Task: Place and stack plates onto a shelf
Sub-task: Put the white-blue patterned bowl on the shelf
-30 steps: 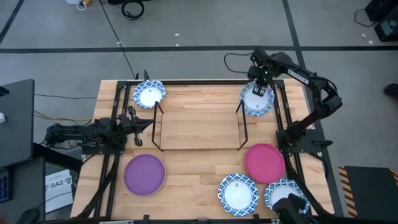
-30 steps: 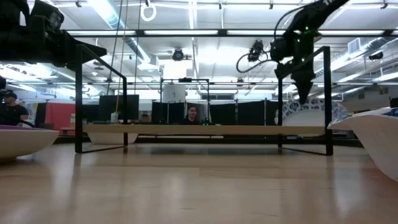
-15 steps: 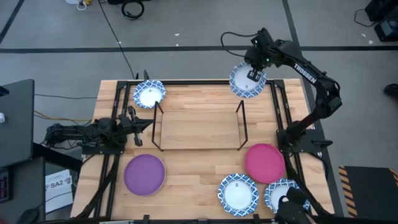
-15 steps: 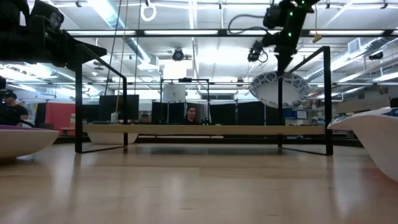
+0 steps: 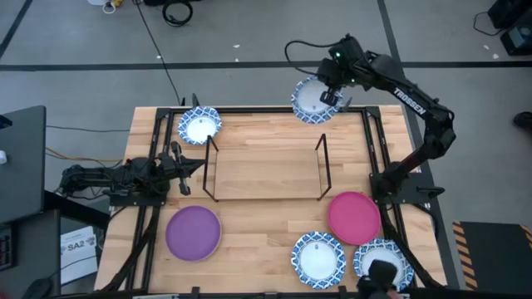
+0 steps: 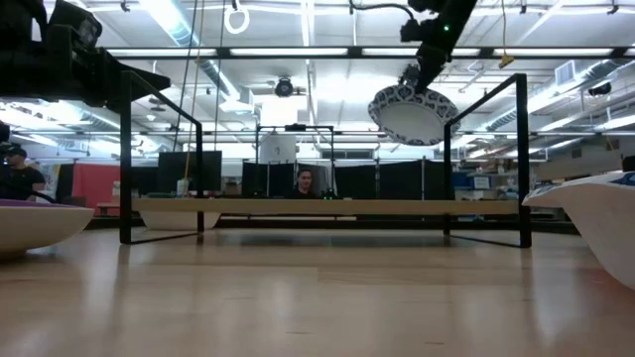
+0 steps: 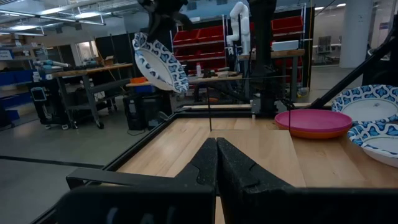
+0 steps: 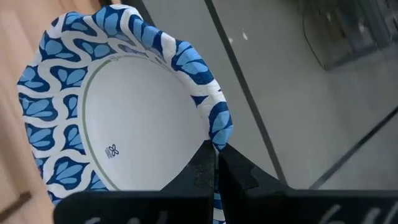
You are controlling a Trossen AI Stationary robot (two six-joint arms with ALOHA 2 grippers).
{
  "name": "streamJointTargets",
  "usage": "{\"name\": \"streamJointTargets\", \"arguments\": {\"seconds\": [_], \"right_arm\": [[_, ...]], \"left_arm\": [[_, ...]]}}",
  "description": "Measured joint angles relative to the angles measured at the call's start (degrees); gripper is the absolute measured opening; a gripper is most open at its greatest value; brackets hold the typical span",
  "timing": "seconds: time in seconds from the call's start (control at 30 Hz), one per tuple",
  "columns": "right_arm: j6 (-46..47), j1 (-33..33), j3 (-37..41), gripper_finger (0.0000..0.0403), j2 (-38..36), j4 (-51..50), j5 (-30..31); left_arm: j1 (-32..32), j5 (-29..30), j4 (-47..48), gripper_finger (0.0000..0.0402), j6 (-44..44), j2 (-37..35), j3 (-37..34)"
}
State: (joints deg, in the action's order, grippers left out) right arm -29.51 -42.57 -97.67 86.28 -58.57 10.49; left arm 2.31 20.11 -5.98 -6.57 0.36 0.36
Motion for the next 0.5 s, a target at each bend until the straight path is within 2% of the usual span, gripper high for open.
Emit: {"name": "streamJointTargets", "arguments": {"seconds": [0.3,0.5], "right_arm": [[0.21,7.57,0.0,0.001,0.0,2.78,-5.16],[5.83,12.22,0.0,0.001,0.02,3.61,-9.42]], "left_arm": [[-0.01,-0.01,0.0,0.0005,-0.09,0.0,0.0],[-0.01,0.0,0.0,0.0005,-0.09,0.0,0.0]]}}
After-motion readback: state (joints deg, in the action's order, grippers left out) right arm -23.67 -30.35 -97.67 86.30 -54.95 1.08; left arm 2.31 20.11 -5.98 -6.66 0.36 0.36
